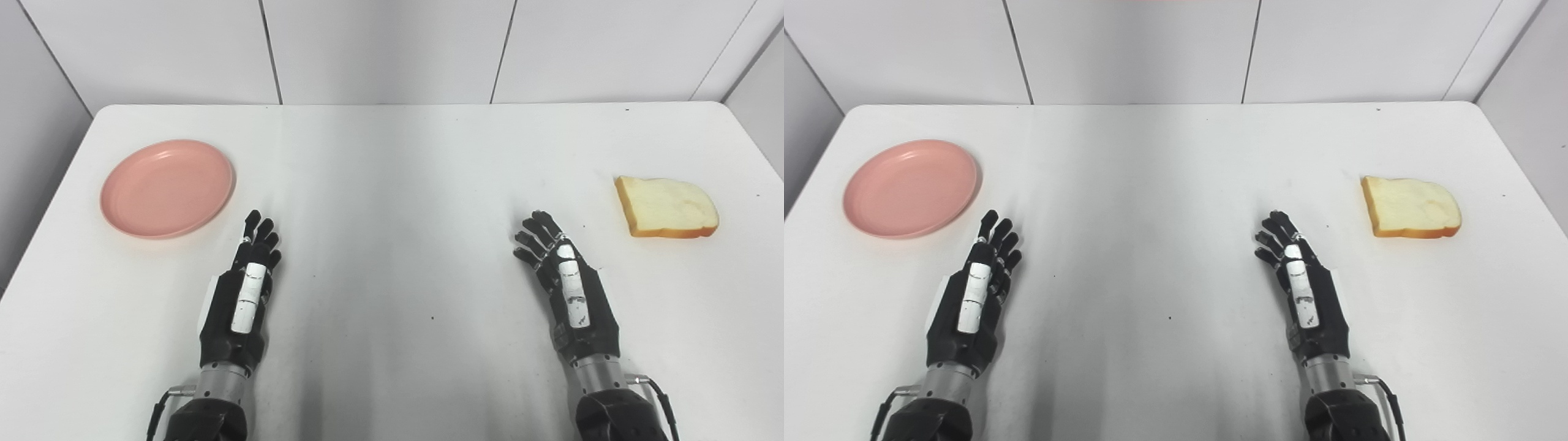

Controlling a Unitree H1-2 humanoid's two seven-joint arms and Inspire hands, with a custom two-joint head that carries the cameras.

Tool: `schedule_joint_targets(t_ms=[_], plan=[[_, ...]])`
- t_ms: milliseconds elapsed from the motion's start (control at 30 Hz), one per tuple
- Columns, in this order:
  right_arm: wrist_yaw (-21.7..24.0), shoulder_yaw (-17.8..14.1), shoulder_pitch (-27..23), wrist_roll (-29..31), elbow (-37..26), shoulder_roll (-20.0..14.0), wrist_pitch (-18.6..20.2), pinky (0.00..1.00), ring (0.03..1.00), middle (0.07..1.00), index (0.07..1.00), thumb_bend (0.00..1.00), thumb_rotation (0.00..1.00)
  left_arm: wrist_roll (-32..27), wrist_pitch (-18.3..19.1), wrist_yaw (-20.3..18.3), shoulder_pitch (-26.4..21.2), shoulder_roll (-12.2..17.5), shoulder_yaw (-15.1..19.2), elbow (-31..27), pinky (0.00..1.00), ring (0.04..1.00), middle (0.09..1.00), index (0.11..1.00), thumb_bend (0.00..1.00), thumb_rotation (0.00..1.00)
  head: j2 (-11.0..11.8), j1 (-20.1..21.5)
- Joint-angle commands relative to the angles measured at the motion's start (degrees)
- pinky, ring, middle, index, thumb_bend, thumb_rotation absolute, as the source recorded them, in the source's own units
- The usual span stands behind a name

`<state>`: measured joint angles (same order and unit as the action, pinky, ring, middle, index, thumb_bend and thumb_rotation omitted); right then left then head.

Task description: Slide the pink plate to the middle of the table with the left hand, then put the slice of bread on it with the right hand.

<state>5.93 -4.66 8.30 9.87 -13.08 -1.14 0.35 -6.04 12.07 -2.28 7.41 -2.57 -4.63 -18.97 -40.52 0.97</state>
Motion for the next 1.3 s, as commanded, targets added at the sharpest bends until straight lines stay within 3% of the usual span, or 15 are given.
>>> schedule_joint_targets(t_ms=[0,900,1067,1267], plan=[[0.5,0.5,1.6,-0.3,-0.5,-0.8,-1.7,0.84,0.843,0.866,0.861,0.80,0.88,0.0,-0.5,-0.5,0.0,0.4,0.0,-1.6,1.00,1.000,1.000,1.000,0.86,0.81,-0.1,0.0],[0.8,0.6,1.5,-0.2,-0.2,-0.8,-1.8,0.83,0.835,0.862,0.850,0.81,0.88,0.1,-0.7,-0.6,-0.1,0.6,-0.1,-1.1,1.00,1.000,1.000,1.000,0.85,0.82,0.2,0.0],[1.0,0.5,1.4,-0.2,0.6,-0.9,-2.7,0.82,0.832,0.861,0.855,0.80,0.88,0.3,-0.9,-0.4,-0.1,0.3,-0.1,-0.8,1.00,1.000,1.000,1.000,0.86,0.81,0.9,-0.5],[1.5,0.0,1.4,0.3,2.3,-1.3,-4.2,0.83,0.838,0.869,0.853,0.80,0.88,0.9,-2.3,-0.4,0.0,-0.1,-0.8,0.5,1.00,1.000,1.000,1.000,0.84,0.83,3.2,-3.1]])
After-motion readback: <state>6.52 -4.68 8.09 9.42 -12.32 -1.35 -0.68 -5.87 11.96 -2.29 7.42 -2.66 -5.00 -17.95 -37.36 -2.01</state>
